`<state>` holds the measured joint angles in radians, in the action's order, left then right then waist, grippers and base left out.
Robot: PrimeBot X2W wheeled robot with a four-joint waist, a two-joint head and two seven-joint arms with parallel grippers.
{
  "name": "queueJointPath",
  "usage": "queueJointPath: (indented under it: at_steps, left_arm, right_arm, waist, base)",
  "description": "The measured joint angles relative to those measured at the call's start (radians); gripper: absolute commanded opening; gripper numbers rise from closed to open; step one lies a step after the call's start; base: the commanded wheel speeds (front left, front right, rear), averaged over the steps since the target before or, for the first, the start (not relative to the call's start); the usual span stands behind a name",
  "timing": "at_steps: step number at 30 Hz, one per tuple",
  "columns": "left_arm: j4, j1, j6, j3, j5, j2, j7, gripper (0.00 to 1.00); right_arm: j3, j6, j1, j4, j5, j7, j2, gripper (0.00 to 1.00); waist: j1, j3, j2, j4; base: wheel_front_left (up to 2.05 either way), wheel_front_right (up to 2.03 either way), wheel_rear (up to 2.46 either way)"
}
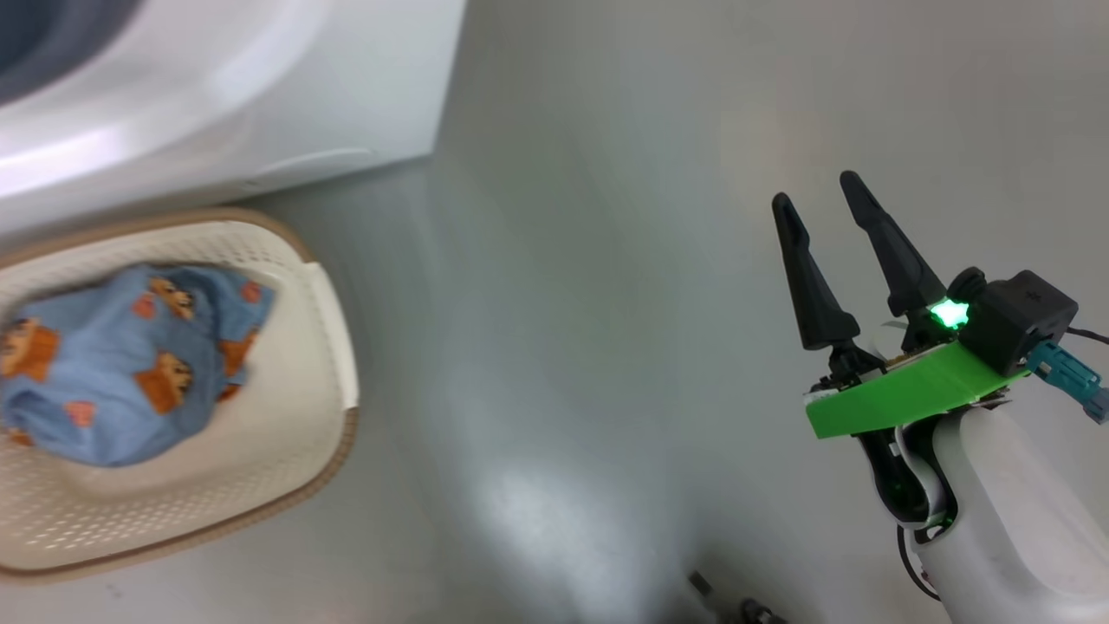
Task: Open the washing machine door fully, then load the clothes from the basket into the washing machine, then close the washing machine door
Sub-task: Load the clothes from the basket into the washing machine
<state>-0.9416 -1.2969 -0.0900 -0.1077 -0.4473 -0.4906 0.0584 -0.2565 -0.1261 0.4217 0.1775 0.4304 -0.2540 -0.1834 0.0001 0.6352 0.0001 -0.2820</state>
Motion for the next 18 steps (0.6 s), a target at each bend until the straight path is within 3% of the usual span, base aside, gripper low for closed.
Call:
queueJointPath:
  at_steps: [4,5,6,7,12,18]
  left_arm:
    - [-0.06,-0.086,0.012,-0.007,0.01,-0.025,-0.034,0.0]
    - [-0.089,-0.113,0.019,-0.016,0.016,-0.024,-0.045,0.19]
    - [-0.107,-0.122,0.024,-0.017,0.017,-0.022,-0.057,0.45]
    - [-0.13,-0.131,0.03,-0.018,0.017,-0.019,-0.08,1.0]
    - [-0.19,-0.152,0.03,-0.032,0.017,0.001,-0.152,1.0]
    - [-0.201,-0.155,0.012,-0.043,0.012,0.017,-0.119,1.0]
  right_arm:
    - [0.0,0.0,0.005,-0.003,0.0,0.0,0.015,1.0]
    - [0.0,0.0,0.005,-0.003,0.0,0.0,0.017,1.0]
    - [0.0,0.0,0.005,-0.002,0.0,0.0,0.019,1.0]
    - [-0.001,0.0,0.005,-0.001,0.0,0.0,0.021,1.0]
    - [-0.003,0.0,0.016,0.003,0.0,0.0,0.021,1.0]
    - [-0.001,0.0,0.025,0.006,0.0,0.0,0.02,1.0]
  waist:
    - [0.0,0.042,0.0,-0.035]
    - [0.0001,0.059,0.0,-0.049]
    - [0.0001,0.066,0.0,-0.055]
    - [0.0001,0.071,0.0,-0.06]
    - [0.0001,0.078,0.0,-0.069]
    - [0.0,0.053,0.0,-0.052]
  base:
    - [0.0,0.0,0.0]
    - [0.0,0.0,0.0]
    - [0.0,0.0,0.0]
    - [0.0,0.0,0.0]
    - [0.0,0.0,0.0]
    - [0.0,0.0,0.0]
